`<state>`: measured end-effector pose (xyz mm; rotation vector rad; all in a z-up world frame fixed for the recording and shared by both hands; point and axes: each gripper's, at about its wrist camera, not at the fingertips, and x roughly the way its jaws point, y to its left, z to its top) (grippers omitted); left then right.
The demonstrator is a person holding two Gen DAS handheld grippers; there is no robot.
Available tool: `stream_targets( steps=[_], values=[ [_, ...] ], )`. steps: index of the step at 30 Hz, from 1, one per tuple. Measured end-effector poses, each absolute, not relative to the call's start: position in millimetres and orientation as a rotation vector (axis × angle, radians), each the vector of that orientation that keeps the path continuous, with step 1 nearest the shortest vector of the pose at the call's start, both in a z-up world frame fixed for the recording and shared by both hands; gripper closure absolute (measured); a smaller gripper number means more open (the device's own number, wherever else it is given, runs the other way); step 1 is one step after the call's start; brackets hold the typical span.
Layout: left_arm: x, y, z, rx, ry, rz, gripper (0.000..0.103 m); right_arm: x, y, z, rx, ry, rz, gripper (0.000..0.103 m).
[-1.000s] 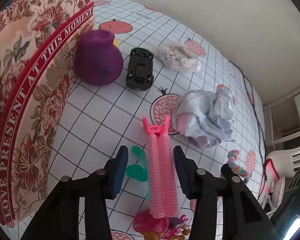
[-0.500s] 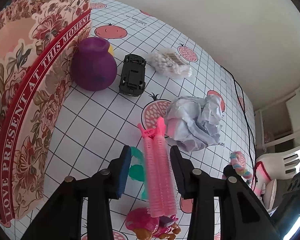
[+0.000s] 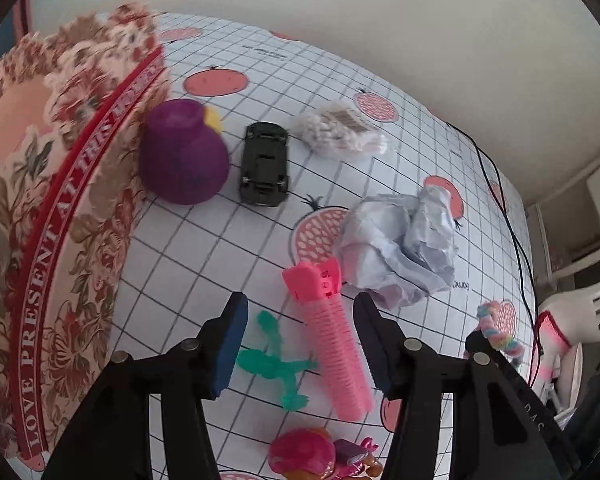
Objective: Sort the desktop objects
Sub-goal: 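Lift the pink roller and pipe-cleaner and carry both over the gift box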
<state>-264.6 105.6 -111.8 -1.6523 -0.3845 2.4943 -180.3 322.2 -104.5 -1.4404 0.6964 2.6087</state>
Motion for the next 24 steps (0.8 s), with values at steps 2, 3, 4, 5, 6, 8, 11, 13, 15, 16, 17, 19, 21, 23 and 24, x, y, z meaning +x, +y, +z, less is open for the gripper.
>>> stream_targets(
  steps=[2,3,4,5,6,8,11,13,15,16,17,19,21,23,24],
  values=[
    [-264,114,-110,-1.645,-0.343,2.491,0.047,-179,327,-104,-1.435,0.714,2.604,0.093],
    [-264,118,-110,-1.641,-0.315,2.489,0.047,-179,329,-104,-1.43,0.721,2.601,0.093],
    [-263,123,-109,-1.639,-0.294,2.486,0.047,-178,333,-104,-1.423,0.731,2.598,0.093],
    [-263,127,-109,-1.633,-0.279,2.48,0.047,-177,336,-103,-1.417,0.742,2.595,0.093],
    [-262,134,-109,-1.626,-0.258,2.466,0.047,-176,340,-101,-1.406,0.756,2.594,0.093],
    [-258,141,-111,-1.629,-0.214,2.445,0.047,-174,345,-99,-1.392,0.774,2.592,0.093],
    [-257,151,-121,-1.66,-0.149,2.448,0.047,-172,352,-95,-1.372,0.795,2.589,0.093],
    [-256,153,-128,-1.68,-0.143,2.439,0.048,-170,356,-94,-1.363,0.805,2.589,0.093],
    [-256,154,-132,-1.686,-0.138,2.448,0.054,-169,358,-93,-1.356,0.811,2.589,0.093],
    [-256,155,-132,-1.688,-0.121,2.454,0.063,-169,359,-92,-1.354,0.814,2.589,0.093],
    [-257,155,-133,-1.693,-0.112,2.459,0.07,-169,359,-92,-1.353,0.816,2.589,0.093],
    [-256,152,-133,-1.687,-0.132,2.464,0.075,-169,359,-91,-1.351,0.815,2.591,0.093],
    [-257,148,-133,-1.685,-0.173,2.454,0.075,-169,358,-90,-1.349,0.811,2.596,0.093],
    [-257,143,-133,-1.683,-0.209,2.446,0.076,-169,356,-88,-1.346,0.805,2.604,0.093],
    [-257,141,-132,-1.682,-0.22,2.447,0.076,-169,354,-86,-1.344,0.8,2.609,0.093]
  ],
)
